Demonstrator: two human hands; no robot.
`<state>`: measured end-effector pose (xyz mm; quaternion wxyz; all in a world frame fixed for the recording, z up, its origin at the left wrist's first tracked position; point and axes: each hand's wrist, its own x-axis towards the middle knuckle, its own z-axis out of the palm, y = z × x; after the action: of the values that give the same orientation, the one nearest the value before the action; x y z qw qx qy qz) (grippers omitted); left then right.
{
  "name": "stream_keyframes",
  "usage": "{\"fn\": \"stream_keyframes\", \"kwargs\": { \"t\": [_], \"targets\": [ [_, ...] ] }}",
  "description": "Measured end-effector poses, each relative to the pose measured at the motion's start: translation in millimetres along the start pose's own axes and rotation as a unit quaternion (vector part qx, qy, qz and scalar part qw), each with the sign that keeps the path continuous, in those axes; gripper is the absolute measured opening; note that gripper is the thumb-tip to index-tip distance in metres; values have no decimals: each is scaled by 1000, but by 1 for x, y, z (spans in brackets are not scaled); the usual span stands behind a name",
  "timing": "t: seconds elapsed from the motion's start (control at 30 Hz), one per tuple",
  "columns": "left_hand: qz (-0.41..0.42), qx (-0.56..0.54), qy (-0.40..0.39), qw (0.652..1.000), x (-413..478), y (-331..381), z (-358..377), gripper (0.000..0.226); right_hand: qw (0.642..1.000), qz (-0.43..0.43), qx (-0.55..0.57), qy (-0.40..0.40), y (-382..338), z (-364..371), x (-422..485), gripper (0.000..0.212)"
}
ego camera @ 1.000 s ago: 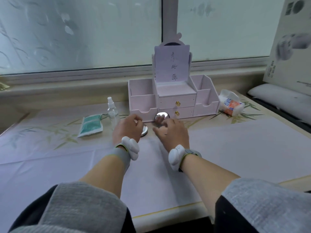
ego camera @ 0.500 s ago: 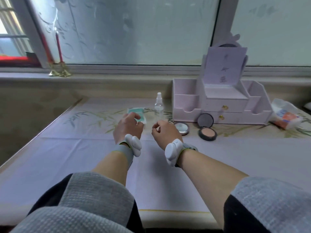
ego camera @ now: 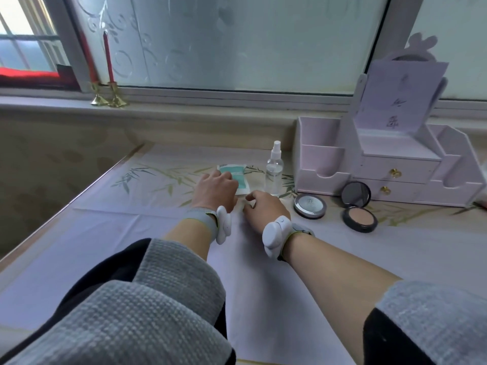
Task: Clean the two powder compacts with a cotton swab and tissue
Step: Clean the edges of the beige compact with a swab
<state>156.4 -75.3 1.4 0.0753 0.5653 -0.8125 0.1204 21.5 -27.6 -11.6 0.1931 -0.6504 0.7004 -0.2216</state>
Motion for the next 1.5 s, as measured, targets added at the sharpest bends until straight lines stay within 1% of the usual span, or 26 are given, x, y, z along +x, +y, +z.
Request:
{"fn": "stream_keyframes", "kwargs": {
  "t": [0.17,0.23,0.3,0.37,0.43,0.47,0.57,0.63,0.73,0.83,0.97,1.17,1.33,1.43,1.5],
  "targets": [
    [-17,-15,-11,1000,6,-1,6,30,999,18,30,-9,-2,3,11,30],
    [-16,-14,3,1000,5,-3,7,29,997,29,70,-8,-4,4,16,24],
    [-14,-39,20,999,4,-4,6,30,990,47,133,3,-5,5,19,23],
    [-16,-83,23,996,4,-3,3,30,966,76,248,-5,-7,9,20,29],
    [-29,-129,12,991,3,-3,2,26,925,113,363,-16,-9,15,21,33],
    [-42,-155,5,987,4,-4,2,24,909,126,396,-18,-11,19,21,32],
    [-86,-254,-8,963,4,-7,7,13,882,145,447,-15,-14,23,21,31],
    [-93,-308,-6,947,1,-10,11,8,864,159,477,-14,-14,20,22,29],
    [-84,-345,-8,935,-4,-10,8,11,853,156,498,-21,-12,18,23,30],
    [-79,-366,-25,927,-7,-12,6,15,855,151,497,-21,-12,22,23,31],
    [-88,-385,-19,918,-9,-12,5,22,855,138,500,-26,-11,21,21,21],
    [-88,-408,-32,908,-9,-11,5,16,853,137,503,-24,-8,16,16,9],
    [-93,-418,-36,903,-8,-9,7,17,856,144,496,-18,-12,14,13,18],
    [-97,-405,-38,908,-8,-9,8,18,854,154,496,-11,-13,14,13,24],
    [-97,-381,-26,919,-9,-8,8,18,863,158,481,-3,-15,16,14,25]
  ]
}}
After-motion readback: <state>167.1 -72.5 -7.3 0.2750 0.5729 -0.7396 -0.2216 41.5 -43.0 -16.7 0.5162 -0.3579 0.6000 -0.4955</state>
